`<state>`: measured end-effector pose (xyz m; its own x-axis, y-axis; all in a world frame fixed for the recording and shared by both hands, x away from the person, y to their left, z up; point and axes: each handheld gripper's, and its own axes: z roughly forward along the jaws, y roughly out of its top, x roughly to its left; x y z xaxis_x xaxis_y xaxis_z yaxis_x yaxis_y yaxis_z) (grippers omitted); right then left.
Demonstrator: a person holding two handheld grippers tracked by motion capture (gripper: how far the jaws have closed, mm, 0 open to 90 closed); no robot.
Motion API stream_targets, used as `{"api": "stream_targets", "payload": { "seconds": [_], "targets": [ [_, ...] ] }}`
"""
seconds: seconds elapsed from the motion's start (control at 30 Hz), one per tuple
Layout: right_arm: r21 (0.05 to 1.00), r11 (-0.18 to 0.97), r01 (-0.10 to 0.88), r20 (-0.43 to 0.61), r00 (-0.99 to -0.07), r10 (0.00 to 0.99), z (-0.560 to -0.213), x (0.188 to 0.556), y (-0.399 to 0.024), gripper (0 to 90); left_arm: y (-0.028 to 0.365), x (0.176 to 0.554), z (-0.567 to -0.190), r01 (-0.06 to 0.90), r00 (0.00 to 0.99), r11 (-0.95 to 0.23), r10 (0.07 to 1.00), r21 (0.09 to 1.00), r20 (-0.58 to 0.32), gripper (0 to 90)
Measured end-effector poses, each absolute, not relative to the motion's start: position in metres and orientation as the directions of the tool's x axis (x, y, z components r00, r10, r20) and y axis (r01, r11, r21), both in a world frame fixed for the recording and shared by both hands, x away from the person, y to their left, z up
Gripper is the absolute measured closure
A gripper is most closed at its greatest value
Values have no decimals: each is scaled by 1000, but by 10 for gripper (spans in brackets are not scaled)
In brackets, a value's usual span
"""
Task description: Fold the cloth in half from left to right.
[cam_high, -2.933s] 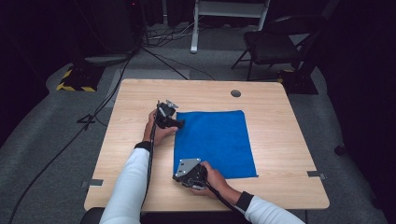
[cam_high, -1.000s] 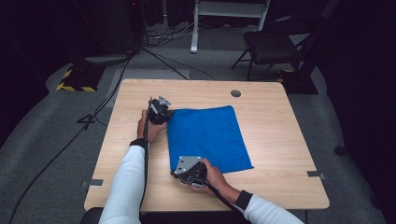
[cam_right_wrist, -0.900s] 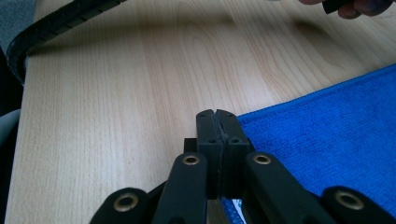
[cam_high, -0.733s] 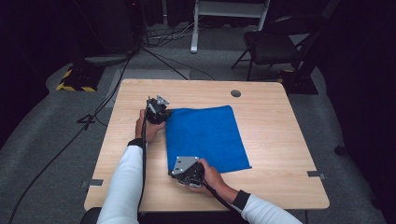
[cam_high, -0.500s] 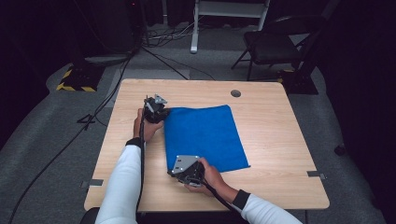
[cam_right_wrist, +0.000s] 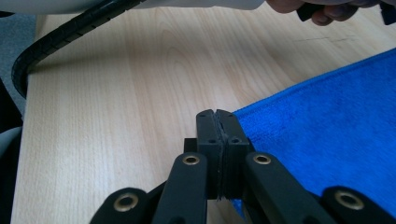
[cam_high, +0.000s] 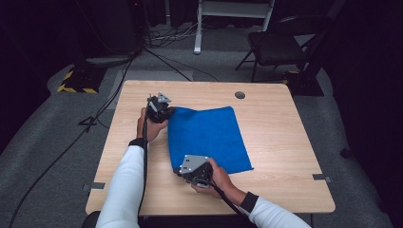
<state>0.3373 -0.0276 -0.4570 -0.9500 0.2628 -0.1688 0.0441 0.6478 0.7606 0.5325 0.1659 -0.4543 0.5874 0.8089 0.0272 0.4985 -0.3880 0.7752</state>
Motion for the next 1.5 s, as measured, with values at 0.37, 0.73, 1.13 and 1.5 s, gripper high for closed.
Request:
{"api": "stream_targets", "payload": {
  "seconds": [0.37,0.73,1.13,1.5],
  "targets": [
    [787,614,70,-172,-929,327,-446,339,-61,898,134,534,-441,460,619,-416,783,784,52,869],
    [803,586,106,-169,-903,395,-436,342,-101,898,110,541,-429,443,617,-437,782,783,88,869],
    [810,566,155,-161,-869,469,-432,344,-144,898,82,544,-426,425,638,-459,763,780,102,867],
    [813,547,200,-157,-830,536,-432,347,-176,898,64,545,-426,412,653,-475,749,777,111,866]
  ]
}}
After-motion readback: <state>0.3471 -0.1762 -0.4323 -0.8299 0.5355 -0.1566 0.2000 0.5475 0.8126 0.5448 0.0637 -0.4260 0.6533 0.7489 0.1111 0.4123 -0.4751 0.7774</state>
